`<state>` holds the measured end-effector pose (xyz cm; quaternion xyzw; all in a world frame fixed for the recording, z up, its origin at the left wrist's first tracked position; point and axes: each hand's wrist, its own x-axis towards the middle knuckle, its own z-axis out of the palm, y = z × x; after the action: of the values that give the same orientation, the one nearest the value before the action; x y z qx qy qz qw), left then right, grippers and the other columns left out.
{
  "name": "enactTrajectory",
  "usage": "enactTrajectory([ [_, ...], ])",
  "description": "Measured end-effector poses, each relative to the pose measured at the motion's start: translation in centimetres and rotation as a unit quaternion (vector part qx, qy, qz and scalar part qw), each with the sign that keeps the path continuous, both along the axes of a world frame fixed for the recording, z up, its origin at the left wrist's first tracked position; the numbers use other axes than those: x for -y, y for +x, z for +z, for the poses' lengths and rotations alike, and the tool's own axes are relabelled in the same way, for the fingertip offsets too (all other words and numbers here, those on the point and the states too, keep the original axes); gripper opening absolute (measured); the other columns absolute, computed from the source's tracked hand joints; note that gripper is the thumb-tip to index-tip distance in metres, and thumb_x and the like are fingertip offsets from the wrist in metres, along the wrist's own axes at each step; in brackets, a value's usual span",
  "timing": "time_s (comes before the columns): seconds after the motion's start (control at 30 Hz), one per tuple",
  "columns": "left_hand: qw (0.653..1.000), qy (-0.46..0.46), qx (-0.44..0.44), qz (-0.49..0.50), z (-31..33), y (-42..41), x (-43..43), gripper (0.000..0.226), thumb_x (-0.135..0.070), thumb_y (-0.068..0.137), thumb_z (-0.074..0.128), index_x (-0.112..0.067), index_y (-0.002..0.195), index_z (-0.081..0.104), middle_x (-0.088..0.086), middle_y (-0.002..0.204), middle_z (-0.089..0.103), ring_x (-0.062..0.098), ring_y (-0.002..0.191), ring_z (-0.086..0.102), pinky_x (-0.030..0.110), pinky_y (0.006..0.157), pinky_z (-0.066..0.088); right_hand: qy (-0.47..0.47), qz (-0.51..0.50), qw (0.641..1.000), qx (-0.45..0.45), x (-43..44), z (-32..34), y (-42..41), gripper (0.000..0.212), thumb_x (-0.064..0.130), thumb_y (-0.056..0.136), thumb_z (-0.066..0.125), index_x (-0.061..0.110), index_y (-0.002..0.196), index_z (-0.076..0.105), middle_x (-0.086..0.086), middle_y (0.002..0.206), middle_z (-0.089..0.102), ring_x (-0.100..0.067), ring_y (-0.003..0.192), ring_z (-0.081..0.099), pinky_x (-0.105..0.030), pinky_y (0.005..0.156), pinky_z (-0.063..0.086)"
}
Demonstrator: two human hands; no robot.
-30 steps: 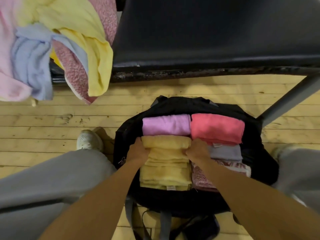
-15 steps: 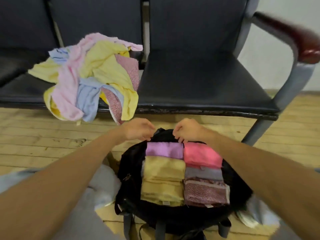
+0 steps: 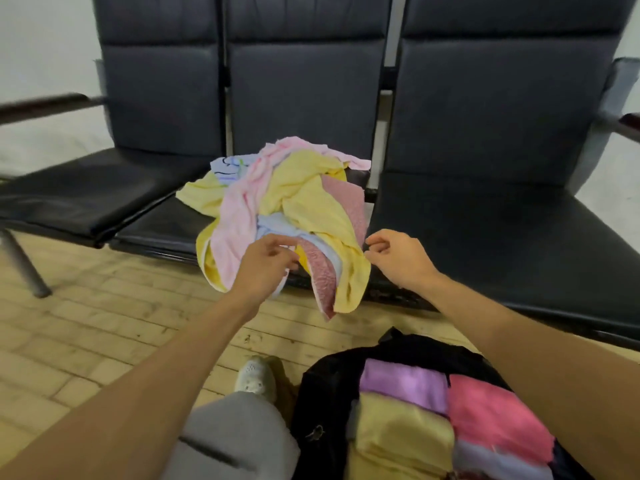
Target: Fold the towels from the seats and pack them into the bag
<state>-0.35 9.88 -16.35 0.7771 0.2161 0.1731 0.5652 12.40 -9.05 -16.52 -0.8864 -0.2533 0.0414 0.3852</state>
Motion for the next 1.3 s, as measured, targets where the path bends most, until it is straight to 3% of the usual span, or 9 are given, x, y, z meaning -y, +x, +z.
enactTrajectory([
  [0.17,0.999,0.01,-0.027,0.034,-1.0,0.3,-1.4,0.017,-0.006,0.093,0.053,-0.016,0.1,0.065,0.009,0.092,0.068,0.018,0.081,0.064,0.034,0.08,0.052,-0.025,0.009,1.0,-0.005,-4.2,-1.9,1.5,0.047,0.032,0.093,0.063,0.012,0.134,0.053,-0.007,0.118,0.062,-0.02,0.103,0.057,-0.026,0.08,0.041],
  [0.33,0.999,-0.032,-0.038,-0.004,-0.5,1.0,0.1,0.02,-0.006,0.092,0.052,-0.011,0.107,0.064,0.01,0.092,0.067,0.015,0.077,0.062,0.032,0.077,0.05,-0.001,-0.047,0.999,-0.006,-5.1,-1.8,1.7,0.019,0.023,0.097,0.057,0.013,0.106,0.069,-0.007,0.105,0.068,-0.023,0.095,0.063,-0.037,0.083,0.054],
  [0.47,0.997,-0.076,-0.025,-0.005,0.1,2.1,1.2,0.017,-0.005,0.093,0.052,-0.01,0.103,0.065,0.007,0.091,0.067,0.014,0.078,0.063,0.025,0.073,0.051,0.123,-0.068,0.988,-0.056,-3.2,0.4,1.6,0.015,0.016,0.096,0.056,0.015,0.088,0.069,0.0,0.094,0.067,-0.017,0.094,0.061,-0.034,0.083,0.05],
  [0.57,0.995,-0.102,-0.009,-0.016,0.6,3.0,2.4,0.016,-0.004,0.09,0.055,-0.014,0.095,0.066,0.007,0.089,0.07,0.018,0.083,0.066,0.03,0.079,0.055,0.217,-0.075,0.966,-0.117,-0.1,2.1,1.8,0.017,0.016,0.099,0.051,0.011,0.095,0.067,-0.006,0.103,0.066,-0.02,0.101,0.061,-0.037,0.092,0.05],
  [0.67,0.988,-0.148,0.004,-0.038,1.5,3.6,4.8,0.015,-0.005,0.093,0.054,-0.009,0.103,0.065,0.012,0.098,0.071,0.021,0.088,0.068,0.032,0.083,0.054,0.311,-0.095,0.93,-0.169,3.8,3.5,1.8,0.02,0.016,0.103,0.043,0.01,0.1,0.062,-0.008,0.112,0.064,-0.023,0.109,0.061,-0.04,0.098,0.049],
  [0.83,0.981,-0.174,-0.04,-0.078,1.9,4.6,9.4,0.021,-0.012,0.099,0.049,-0.005,0.119,0.054,0.015,0.115,0.065,0.025,0.099,0.066,0.035,0.088,0.053,0.385,-0.075,0.889,-0.235,10.1,4.9,1.2,0.028,0.011,0.105,0.034,0.008,0.104,0.061,-0.01,0.115,0.066,-0.022,0.104,0.065,-0.035,0.089,0.052],
  [1.1,0.975,-0.197,-0.061,-0.083,1.0,7.4,14.5,0.035,-0.012,0.097,0.05,-0.011,0.131,0.042,0.012,0.118,0.053,0.027,0.102,0.063,0.037,0.086,0.055,0.131,-0.094,0.979,-0.12,17.3,3.0,1.1,0.024,0.024,0.098,0.05,0.016,0.084,0.067,0.002,0.098,0.067,-0.013,0.091,0.061,-0.029,0.078,0.047],
  [1.2,0.975,-0.202,-0.059,-0.068,0.4,8.5,16.2,0.046,-0.009,0.096,0.052,-0.013,0.139,0.035,0.009,0.112,0.053,0.023,0.096,0.06,0.039,0.09,0.053,-0.01,-0.016,0.999,-0.044,18.1,2.8,1.1,0.017,0.035,0.097,0.053,0.025,0.095,0.065,0.014,0.1,0.065,-0.005,0.09,0.062,-0.022,0.074,0.047],
  [1.3,0.978,-0.199,-0.055,-0.013,-0.1,9.5,16.5,0.051,-0.01,0.096,0.052,-0.014,0.142,0.03,0.01,0.116,0.054,0.024,0.099,0.06,0.037,0.091,0.053,-0.194,0.076,0.978,0.012,18.8,2.3,1.0,0.027,0.046,0.096,0.049,0.032,0.116,0.061,0.007,0.104,0.066,-0.011,0.091,0.061,-0.032,0.087,0.05],
])
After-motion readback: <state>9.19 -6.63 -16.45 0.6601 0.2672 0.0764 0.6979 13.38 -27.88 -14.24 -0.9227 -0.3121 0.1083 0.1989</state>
